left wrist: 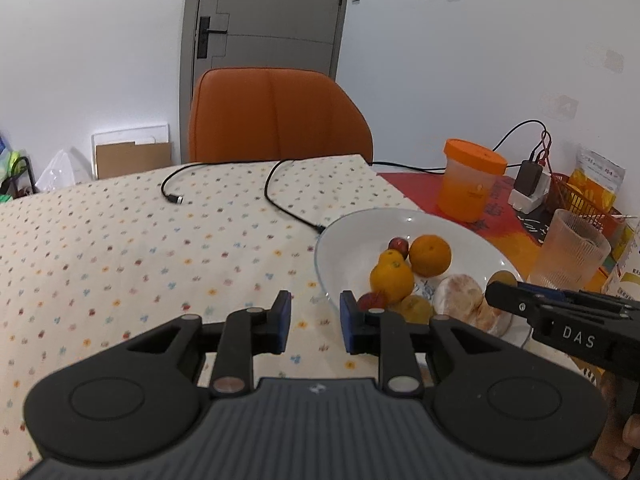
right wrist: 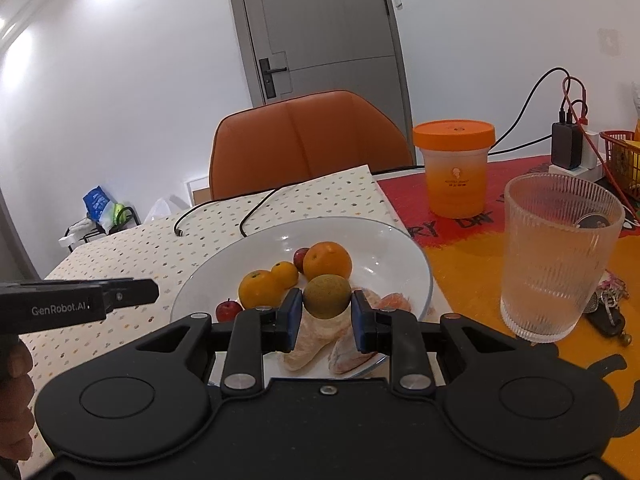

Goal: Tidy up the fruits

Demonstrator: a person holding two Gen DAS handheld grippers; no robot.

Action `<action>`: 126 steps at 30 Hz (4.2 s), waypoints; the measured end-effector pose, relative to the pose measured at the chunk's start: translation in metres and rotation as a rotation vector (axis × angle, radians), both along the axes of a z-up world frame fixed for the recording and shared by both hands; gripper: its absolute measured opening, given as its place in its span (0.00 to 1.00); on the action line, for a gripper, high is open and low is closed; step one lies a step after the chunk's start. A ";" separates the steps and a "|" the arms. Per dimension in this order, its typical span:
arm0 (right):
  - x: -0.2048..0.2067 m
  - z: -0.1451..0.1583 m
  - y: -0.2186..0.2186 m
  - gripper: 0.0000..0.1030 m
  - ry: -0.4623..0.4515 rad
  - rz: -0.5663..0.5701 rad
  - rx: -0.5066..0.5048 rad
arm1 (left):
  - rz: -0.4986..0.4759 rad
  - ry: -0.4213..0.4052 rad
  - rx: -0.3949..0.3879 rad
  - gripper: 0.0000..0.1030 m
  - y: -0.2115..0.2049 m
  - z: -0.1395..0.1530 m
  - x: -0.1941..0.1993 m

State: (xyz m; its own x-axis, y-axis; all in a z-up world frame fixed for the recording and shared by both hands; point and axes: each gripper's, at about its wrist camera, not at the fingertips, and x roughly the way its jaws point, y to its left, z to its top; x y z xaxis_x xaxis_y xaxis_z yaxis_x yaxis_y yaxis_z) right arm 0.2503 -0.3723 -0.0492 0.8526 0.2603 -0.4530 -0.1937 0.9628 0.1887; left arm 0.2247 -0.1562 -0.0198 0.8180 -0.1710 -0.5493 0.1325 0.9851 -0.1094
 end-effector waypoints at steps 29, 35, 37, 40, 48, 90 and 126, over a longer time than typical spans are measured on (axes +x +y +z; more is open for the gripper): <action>-0.066 -0.003 0.003 0.75 0.019 0.019 -0.058 | 0.102 0.021 -0.029 0.58 0.047 -0.004 -0.060; -0.085 -0.006 0.004 0.77 0.041 0.038 -0.071 | 0.114 0.013 -0.015 0.69 0.052 -0.004 -0.080; -0.091 -0.008 0.006 0.77 0.048 0.050 -0.077 | 0.117 0.011 -0.013 0.70 0.054 -0.004 -0.086; -0.101 -0.013 0.007 0.77 0.050 0.067 -0.093 | 0.121 0.007 -0.010 0.71 0.057 -0.003 -0.095; -0.119 -0.025 0.001 0.55 0.084 0.072 -0.102 | 0.125 0.006 0.002 0.71 0.060 -0.003 -0.110; -0.041 0.002 0.033 0.21 0.000 0.147 -0.085 | 0.222 0.044 -0.005 0.71 0.094 -0.022 -0.075; -0.030 0.012 0.056 0.66 -0.002 0.149 -0.099 | 0.238 0.039 -0.011 0.72 0.104 -0.019 -0.078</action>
State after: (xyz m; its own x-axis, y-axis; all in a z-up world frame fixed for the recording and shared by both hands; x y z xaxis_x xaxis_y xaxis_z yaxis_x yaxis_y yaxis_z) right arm 0.2204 -0.3164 -0.0374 0.8089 0.3380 -0.4811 -0.3356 0.9373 0.0944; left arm 0.1464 -0.0524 -0.0390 0.8140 0.0177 -0.5806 -0.1077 0.9868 -0.1209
